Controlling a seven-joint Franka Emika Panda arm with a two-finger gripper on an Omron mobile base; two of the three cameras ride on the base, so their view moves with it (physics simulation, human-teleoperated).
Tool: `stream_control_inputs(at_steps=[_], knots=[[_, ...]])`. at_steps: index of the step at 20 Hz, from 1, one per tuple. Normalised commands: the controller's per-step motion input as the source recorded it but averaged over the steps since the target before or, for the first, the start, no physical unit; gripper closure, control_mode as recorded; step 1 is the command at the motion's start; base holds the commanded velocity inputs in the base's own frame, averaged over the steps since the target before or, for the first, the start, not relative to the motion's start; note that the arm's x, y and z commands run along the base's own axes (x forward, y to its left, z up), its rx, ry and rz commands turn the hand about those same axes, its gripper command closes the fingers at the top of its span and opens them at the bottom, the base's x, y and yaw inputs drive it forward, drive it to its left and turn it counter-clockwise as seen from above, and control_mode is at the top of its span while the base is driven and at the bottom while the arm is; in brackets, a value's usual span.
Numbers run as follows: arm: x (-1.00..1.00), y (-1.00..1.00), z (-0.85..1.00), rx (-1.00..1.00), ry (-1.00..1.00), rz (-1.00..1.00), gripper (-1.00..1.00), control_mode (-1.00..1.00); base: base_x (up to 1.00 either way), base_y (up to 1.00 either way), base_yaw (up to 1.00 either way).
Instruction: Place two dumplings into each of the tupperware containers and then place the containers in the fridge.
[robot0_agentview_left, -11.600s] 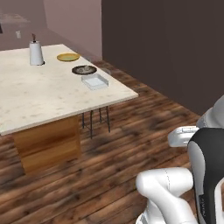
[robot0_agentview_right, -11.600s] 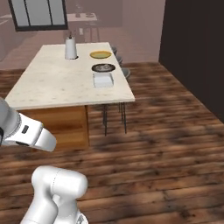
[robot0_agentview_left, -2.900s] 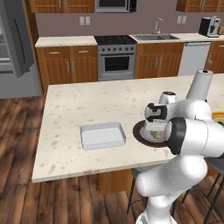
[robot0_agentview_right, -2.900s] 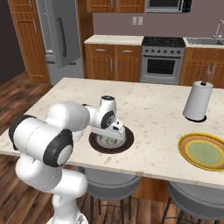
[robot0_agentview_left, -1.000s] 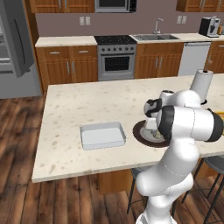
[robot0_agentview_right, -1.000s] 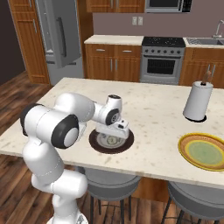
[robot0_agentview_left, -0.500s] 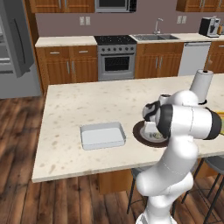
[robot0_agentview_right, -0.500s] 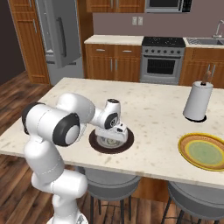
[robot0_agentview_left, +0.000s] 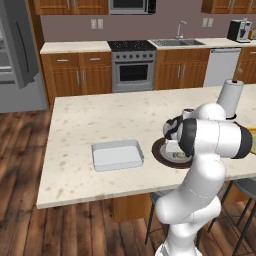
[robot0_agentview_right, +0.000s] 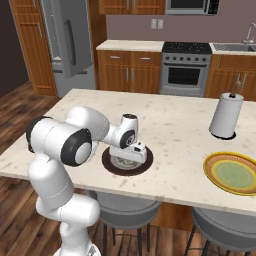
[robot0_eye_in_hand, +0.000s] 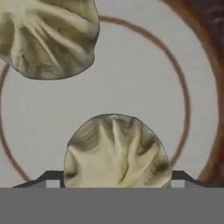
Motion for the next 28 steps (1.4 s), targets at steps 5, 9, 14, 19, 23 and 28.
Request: stream_control_inputs(at_steps=[5,9,14,19,23,28], knots=[[-0.02,0.06,0.11,0.0,0.01,0.0,1.0,-1.0,0.0,0.0,0.0],[-0.12,0.5,0.51,0.0,-0.01,0.01,1.0,-1.0,0.0,0.0,0.0],[-0.15,0.82,0.54,0.0,0.06,0.03,1.0,-1.0,0.0,0.0,0.0],[0.0,0.52,0.47,0.03,0.04,0.0,1.0,-1.0,0.0,0.0,0.0],[0.0,0.45,0.05,0.09,0.06,0.0,1.0,-1.0,0.0,0.0,0.0],[0.0,0.75,0.0,0.03,0.03,0.0,1.0,-1.0,0.0,0.0,0.0]])
